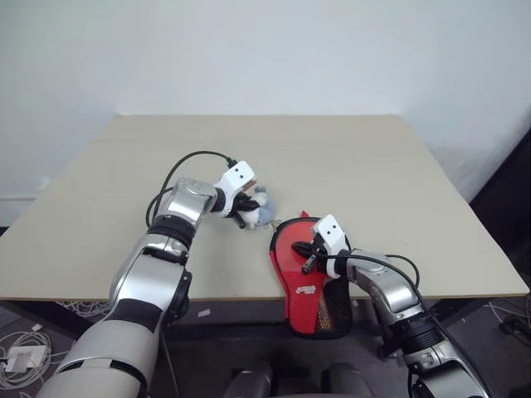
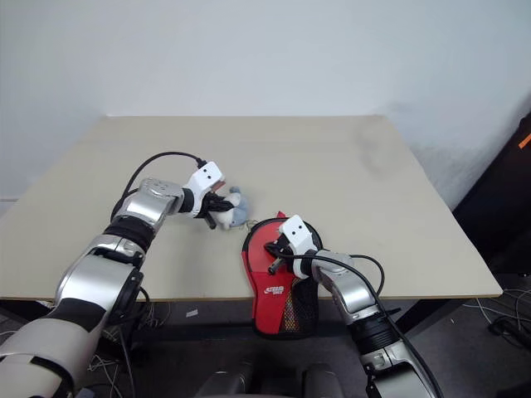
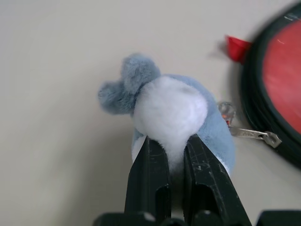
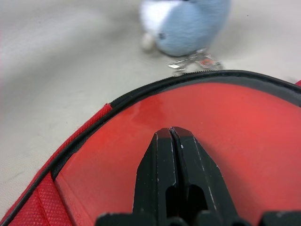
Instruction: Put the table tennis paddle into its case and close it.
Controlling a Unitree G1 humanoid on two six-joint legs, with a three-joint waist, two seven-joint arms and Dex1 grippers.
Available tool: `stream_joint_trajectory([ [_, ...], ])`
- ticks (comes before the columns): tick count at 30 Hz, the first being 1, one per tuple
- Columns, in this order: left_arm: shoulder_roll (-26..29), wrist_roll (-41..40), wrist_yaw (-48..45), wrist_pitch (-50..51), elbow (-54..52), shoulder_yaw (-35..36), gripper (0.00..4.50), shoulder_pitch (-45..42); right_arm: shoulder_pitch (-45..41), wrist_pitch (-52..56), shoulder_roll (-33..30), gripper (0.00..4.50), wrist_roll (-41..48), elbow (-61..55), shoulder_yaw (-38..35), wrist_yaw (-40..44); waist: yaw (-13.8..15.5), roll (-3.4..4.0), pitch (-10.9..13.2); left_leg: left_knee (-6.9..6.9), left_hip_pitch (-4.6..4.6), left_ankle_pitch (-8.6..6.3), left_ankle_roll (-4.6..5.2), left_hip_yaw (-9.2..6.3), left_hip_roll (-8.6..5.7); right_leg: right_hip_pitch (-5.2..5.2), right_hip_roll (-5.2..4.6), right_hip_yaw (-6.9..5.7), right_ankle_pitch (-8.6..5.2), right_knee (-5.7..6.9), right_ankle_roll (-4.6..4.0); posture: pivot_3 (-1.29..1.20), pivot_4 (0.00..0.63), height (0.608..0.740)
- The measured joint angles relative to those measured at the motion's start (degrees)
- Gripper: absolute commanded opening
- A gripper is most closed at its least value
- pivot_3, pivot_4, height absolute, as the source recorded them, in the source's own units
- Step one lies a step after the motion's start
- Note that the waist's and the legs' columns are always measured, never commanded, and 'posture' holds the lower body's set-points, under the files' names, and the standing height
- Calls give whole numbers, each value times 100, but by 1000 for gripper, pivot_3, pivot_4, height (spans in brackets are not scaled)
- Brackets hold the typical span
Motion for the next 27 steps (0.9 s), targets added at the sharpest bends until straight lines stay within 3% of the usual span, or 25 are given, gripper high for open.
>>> stream_joint_trajectory([
  [14, -927, 110, 1309, -519, 776, 409, 8, -415, -2, -12, 40, 0, -4, 15, 1, -4, -14, -5, 0, 4, -1, 0, -1, 1, 0, 3, 6, -2, 1, 0, 1, 0, 0, 739],
  [27, -1059, 71, -1006, -1188, -560, 209, 8, 36, 11, -41, 48, 0, -3, 10, 20, -4, -120, -2, -2, 5, -2, 0, -1, -4, 0, 6, 8, -3, 1, 1, 0, 0, 0, 739],
])
